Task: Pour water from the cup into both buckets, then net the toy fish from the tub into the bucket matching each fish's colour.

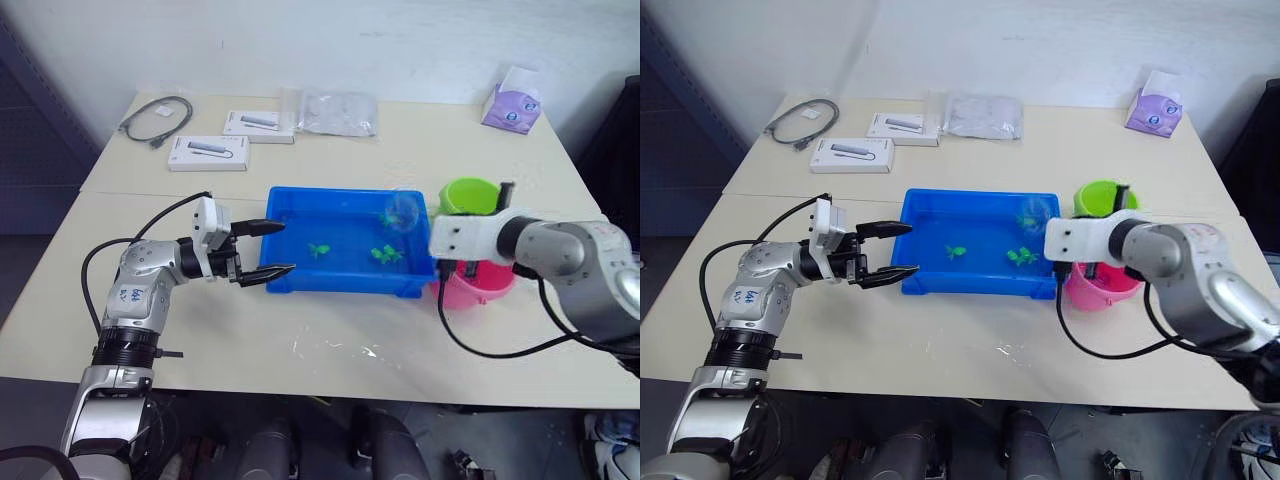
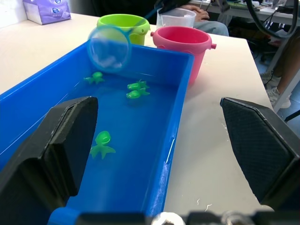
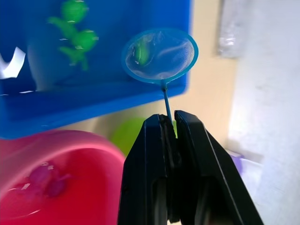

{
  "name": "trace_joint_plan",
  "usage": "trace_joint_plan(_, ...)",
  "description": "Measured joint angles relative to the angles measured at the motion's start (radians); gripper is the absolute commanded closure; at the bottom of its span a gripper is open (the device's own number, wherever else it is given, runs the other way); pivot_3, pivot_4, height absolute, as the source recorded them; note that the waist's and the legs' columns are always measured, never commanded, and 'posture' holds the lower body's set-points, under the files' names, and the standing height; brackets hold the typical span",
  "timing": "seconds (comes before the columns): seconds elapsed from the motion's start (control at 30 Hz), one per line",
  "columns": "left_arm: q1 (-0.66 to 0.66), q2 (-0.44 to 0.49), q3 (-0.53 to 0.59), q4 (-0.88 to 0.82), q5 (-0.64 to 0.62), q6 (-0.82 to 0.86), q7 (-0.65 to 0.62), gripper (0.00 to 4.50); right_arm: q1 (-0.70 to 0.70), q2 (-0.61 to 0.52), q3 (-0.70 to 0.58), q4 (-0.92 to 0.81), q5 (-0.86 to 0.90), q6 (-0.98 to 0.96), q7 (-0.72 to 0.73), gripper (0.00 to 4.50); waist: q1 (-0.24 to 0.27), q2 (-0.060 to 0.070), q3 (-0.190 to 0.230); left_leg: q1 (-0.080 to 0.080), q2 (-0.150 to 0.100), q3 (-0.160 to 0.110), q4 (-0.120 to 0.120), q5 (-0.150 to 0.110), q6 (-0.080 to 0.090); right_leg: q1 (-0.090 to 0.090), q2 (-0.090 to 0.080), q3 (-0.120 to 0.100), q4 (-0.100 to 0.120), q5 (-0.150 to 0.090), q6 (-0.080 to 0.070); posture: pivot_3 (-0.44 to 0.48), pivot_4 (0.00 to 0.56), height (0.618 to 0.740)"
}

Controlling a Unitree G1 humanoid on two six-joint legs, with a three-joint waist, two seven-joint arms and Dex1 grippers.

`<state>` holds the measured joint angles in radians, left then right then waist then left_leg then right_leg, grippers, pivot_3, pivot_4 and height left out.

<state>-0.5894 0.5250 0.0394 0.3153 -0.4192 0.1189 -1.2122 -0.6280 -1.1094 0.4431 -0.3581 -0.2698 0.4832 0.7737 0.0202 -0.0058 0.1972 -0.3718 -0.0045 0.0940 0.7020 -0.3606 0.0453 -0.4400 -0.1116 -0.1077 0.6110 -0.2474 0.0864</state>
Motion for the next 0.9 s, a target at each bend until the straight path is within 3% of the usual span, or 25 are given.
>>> trace_joint_plan(0.33,0.0,-0.001,0.0,0.004,0.0,-0.009,0.001,0.01,-0.05,0.065,0.023,0.032,-0.143,-0.004,0.17,4.5,-0.004,0.0,0.0,0.0,0.0,0.0,0.0,0.0,0.0,0.0,0.001,0.0,0.001,0.0,0.0,0.0,0.15,0.74)
trace_joint_plan(0.9,0.007,-0.001,0.001,0.004,0.0,-0.011,0.01,0.01,-0.027,0.157,-0.058,-0.006,-0.107,0.238,0.283,4.5,-0.005,0.0,0.0,0.0,0.0,-0.001,0.001,0.0,0.0,0.0,0.001,-0.001,0.001,0.0,0.0,0.0,0.15,0.74)
